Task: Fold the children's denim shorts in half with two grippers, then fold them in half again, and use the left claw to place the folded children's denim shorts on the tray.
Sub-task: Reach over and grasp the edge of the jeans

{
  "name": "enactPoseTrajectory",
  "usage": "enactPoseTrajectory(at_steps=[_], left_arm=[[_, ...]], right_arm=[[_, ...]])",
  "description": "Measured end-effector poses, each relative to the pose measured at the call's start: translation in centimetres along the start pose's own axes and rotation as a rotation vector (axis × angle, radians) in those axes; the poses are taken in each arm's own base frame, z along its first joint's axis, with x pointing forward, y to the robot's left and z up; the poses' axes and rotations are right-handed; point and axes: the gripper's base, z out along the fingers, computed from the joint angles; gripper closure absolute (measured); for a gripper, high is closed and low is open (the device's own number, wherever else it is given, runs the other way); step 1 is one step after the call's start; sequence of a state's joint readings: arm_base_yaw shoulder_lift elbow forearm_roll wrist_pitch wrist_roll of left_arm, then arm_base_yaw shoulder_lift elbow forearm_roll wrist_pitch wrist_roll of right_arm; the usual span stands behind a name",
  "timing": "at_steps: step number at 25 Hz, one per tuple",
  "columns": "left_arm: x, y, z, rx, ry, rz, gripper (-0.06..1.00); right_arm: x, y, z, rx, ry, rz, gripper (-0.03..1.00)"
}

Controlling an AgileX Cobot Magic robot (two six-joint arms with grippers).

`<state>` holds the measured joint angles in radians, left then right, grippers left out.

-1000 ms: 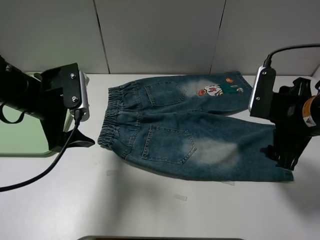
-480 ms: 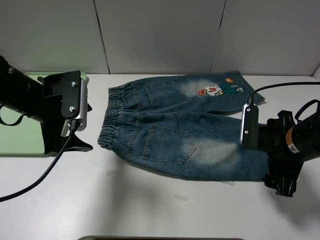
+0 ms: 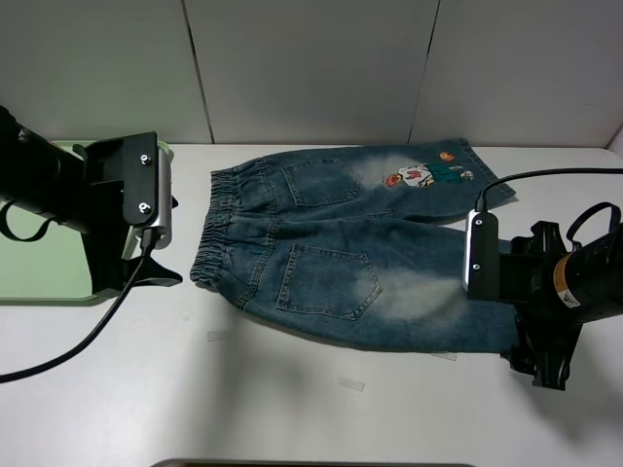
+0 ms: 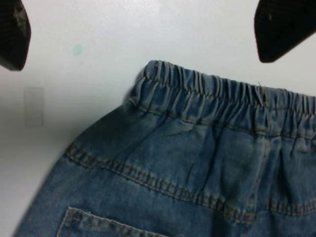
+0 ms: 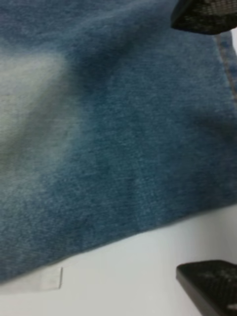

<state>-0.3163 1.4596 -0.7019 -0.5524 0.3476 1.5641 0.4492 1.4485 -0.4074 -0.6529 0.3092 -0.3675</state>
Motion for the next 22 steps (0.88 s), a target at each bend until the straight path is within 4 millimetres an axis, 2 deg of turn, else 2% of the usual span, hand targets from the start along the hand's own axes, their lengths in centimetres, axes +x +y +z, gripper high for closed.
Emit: enactPoseTrajectory(at_steps=[13,19,22], left_arm=[[-0.1,0.3,0.1,-0.038,-0.013,-0.038,0.05],[0.2,0.0,1.7,-0.001,0.011,-0.030,0.05],[-0.1,-0.5,2.7,0.013,0.018,0.015,0.05]], right_arm=[[-0.5,0.7,2.4,-0.064,-0.010,-0.078,0.27],[-0.7,1.0,3.1,-0.081,-0.023,-0.115,0.27],[-0.2,0.5,3.3,-0.069,-0.019,-0.115,0.27]])
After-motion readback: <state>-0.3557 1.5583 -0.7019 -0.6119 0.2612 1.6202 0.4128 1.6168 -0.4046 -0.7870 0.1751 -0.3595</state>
